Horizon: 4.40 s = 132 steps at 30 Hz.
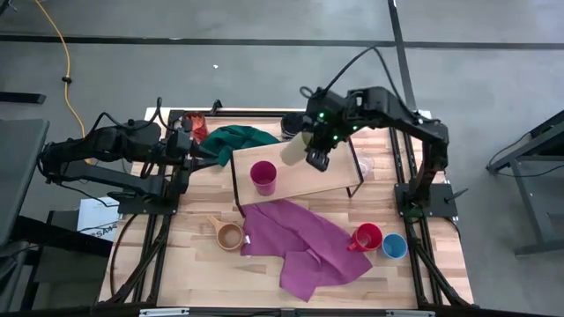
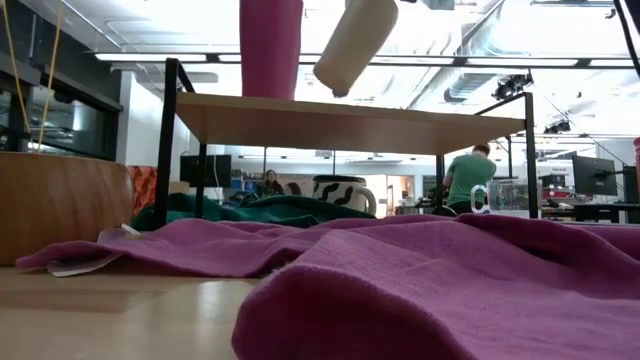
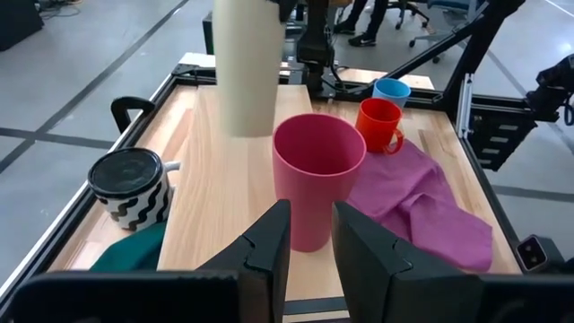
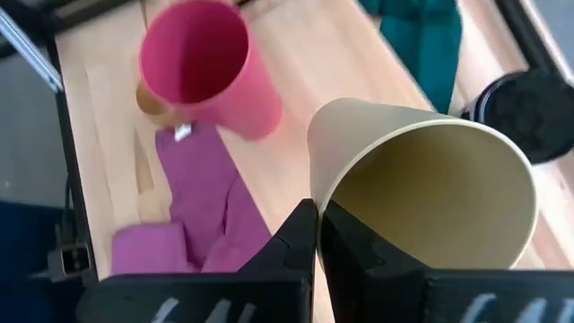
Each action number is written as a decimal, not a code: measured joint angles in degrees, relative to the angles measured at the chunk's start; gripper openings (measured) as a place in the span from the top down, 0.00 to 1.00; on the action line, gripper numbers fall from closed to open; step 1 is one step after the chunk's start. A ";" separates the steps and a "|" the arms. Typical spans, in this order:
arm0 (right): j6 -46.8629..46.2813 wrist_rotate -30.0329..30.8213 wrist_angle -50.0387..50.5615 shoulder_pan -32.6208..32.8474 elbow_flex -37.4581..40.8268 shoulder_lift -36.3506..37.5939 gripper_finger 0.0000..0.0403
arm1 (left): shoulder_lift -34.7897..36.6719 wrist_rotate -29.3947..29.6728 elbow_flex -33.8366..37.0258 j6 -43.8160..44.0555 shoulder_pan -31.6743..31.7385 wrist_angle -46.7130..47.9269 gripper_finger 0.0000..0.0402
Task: Stack small to large cups/mugs on shelf
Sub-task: Put the white cup on the shelf
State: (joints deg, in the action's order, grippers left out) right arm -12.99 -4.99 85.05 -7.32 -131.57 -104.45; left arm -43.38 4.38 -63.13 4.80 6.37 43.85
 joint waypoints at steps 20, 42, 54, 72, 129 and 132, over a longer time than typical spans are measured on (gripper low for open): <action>0.75 3.18 3.22 3.62 0.00 -1.71 1.00 | 0.00 -0.98 0.00 0.00 0.00 0.01 0.82; 2.58 1.38 3.66 3.62 0.02 -3.67 1.00 | 0.00 -0.98 0.00 -0.11 -0.02 0.01 0.82; 2.88 1.31 3.96 3.62 0.09 -4.90 1.00 | -0.02 -0.98 0.00 -0.58 0.00 0.03 0.82; 2.99 0.22 2.26 3.62 0.09 -5.46 1.00 | 0.00 -1.85 -0.01 -1.39 -0.02 0.18 0.82; -2.60 -4.12 -5.92 4.46 -0.07 3.53 0.99 | 0.00 -2.44 -0.02 -3.03 0.00 1.28 0.82; -4.11 -2.37 -0.92 5.43 -0.04 3.62 1.00 | 0.00 -2.44 -0.02 -3.02 -0.01 1.26 0.82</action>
State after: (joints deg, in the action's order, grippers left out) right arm -17.11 -7.36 84.13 -1.89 -131.61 -100.82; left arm -43.38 1.93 -63.15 1.78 6.36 45.10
